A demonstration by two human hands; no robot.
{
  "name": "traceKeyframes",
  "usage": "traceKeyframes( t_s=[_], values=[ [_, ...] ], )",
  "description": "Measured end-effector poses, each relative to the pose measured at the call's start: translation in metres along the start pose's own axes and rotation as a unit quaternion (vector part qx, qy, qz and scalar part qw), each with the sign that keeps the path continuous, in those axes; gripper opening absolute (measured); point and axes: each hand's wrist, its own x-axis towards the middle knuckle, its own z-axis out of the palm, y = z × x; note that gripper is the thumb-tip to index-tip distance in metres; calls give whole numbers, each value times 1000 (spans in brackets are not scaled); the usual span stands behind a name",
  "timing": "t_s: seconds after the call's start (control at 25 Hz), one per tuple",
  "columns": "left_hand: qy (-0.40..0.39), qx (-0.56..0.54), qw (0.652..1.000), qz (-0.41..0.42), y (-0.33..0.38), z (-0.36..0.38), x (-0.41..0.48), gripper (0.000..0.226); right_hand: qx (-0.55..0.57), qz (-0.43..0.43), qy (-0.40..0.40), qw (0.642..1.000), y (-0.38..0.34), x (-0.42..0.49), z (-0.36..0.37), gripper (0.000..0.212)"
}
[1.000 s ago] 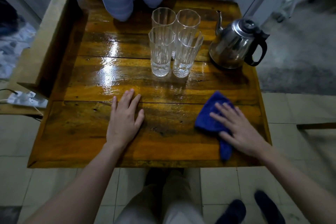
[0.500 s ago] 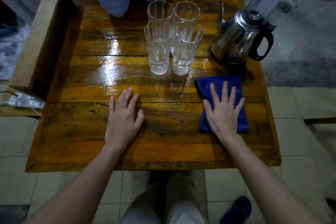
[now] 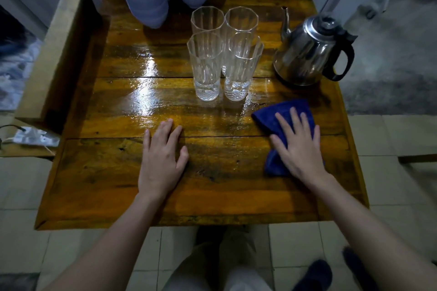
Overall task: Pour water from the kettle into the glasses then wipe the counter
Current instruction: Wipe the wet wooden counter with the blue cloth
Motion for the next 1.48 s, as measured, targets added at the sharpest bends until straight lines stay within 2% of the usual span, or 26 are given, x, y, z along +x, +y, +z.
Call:
traceKeyframes(
  t_s=[0.08, 0.16, 0.28, 0.4, 0.52, 0.6, 0.72, 0.84, 0.92, 1.04, 1.24, 1.4, 1.48],
  values=[
    [0, -1, 1000, 1, -1, 1, 0, 53, 4, 84, 32, 996, -27, 12, 9, 63],
    [3, -3, 1000, 1, -2, 1, 0, 53, -6, 72, 38, 997, -59, 9, 18, 62],
    [4, -4, 1000, 2, -1, 1, 0, 53, -29, -85, 8, 996, -89, -17, 30, 60],
    [0, -1, 1000, -1, -1, 0, 0, 54, -58, -229, -27, 971, -80, -47, 33, 60],
    [-2, -5, 1000, 1, -2, 0, 1, 54, -67, -282, -48, 956, -42, -68, 27, 63],
    [-1, -9, 1000, 3, -2, -1, 1, 54, -54, -247, -41, 967, -11, -65, 19, 64],
    [5, -16, 1000, 6, -2, 0, 0, 53, -8, -84, -4, 996, 19, -46, 8, 64],
    [5, -14, 1000, 5, -3, -1, 1, 54, 4, 88, 63, 994, -8, -30, 15, 61],
    [5, -13, 1000, 4, -3, -1, 1, 53, 1, 145, 88, 985, -46, -24, 25, 61],
    [6, -11, 1000, 3, -1, -1, 0, 53, 12, 125, 83, 989, -99, -24, 33, 61],
    [9, -3, 1000, 0, 0, -1, 1, 53, 1, -38, 38, 999, -181, -51, 56, 63],
    [11, -3, 1000, -1, 0, 0, 0, 50, 1, -85, 34, 996, -163, -56, 58, 65],
    [13, -10, 1000, -2, -1, 1, 0, 49, 12, -70, 29, 997, -147, -61, 55, 67]
  ],
)
